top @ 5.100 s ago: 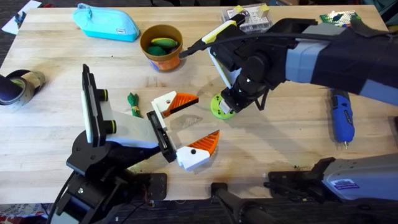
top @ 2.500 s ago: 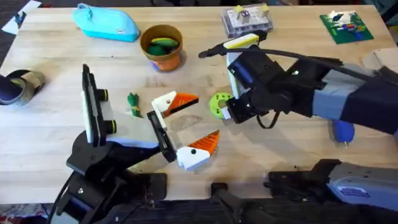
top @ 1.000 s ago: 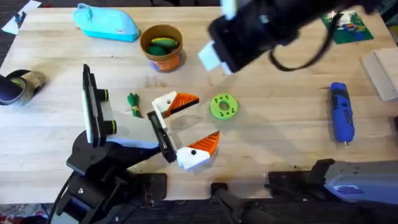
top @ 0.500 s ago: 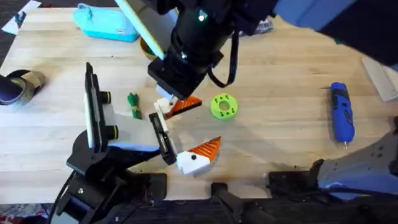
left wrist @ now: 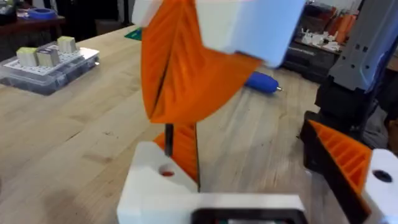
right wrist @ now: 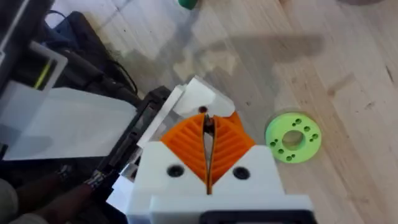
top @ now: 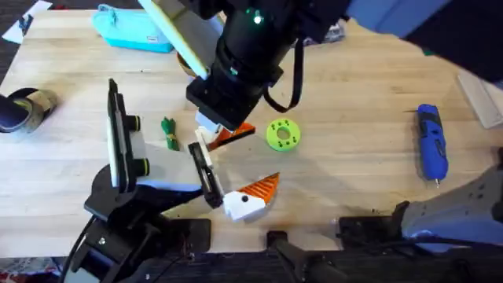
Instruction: Pick up the gripper from the table and insert it into the empty holder that is missing its gripper. Then pick up a screw, insert it into the mounting hole, and use the screwdriver to tighten it. Finally, clean up the table by picking up the vegetable and placing it into the bucket.
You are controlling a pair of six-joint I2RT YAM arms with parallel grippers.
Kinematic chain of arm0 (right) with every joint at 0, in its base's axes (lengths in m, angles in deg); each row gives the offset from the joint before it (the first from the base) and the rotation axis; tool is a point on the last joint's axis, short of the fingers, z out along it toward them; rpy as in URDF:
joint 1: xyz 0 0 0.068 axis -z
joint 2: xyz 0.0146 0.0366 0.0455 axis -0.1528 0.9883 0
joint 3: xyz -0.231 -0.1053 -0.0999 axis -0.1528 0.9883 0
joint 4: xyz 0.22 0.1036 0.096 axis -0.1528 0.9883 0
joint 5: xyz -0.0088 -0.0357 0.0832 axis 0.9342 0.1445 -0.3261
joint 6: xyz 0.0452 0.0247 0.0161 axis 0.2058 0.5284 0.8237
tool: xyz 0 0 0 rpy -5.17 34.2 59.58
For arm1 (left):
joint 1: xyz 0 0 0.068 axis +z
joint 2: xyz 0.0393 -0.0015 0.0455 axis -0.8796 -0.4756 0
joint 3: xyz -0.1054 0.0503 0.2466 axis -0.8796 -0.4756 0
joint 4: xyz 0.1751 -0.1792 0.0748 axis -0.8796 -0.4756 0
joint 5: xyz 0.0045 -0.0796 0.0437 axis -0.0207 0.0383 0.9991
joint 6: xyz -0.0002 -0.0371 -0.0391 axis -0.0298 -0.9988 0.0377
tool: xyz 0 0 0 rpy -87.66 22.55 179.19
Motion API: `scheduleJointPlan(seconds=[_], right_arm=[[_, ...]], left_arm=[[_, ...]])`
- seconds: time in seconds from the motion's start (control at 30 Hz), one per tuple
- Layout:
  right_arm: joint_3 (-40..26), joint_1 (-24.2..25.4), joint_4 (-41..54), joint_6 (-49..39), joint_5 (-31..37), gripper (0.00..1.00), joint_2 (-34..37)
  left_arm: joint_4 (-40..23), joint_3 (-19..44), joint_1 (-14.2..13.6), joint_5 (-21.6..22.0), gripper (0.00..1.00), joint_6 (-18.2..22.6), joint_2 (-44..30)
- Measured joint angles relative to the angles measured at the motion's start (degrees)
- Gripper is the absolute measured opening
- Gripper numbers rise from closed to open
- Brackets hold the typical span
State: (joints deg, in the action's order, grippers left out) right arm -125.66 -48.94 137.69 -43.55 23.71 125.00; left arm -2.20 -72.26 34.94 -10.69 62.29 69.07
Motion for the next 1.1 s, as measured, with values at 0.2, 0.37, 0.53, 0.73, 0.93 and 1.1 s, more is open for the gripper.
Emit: scheduleJointPlan(seconds=[0.2,0.37,0.53,0.73,0.93,1.1], right_arm=[[0.0,0.0,-0.6,0.0,0.0,0.006,0.0],[0.0,0.0,-0.7,0.0,-0.2,0.006,0.2],[0.0,0.0,-0.7,-0.1,-0.4,0.006,0.8],[0.0,0.0,-0.6,-0.5,-0.4,0.006,1.0],[0.0,0.0,0.2,-0.5,-0.4,0.006,1.2],[-0.1,0.0,0.2,-0.7,-0.5,0.006,1.7]], left_arm=[[0.0,0.0,0.0,0.0,0.993,0.0,0.0],[0.0,0.0,0.0,0.0,0.993,0.0,0.0],[0.0,0.0,0.0,0.0,0.993,0.0,0.0],[0.0,0.0,0.0,0.0,0.993,0.0,0.0],[0.0,0.0,0.0,0.0,0.993,0.0,0.0],[0.0,0.0,0.0,0.0,0.993,0.0,0.0]])
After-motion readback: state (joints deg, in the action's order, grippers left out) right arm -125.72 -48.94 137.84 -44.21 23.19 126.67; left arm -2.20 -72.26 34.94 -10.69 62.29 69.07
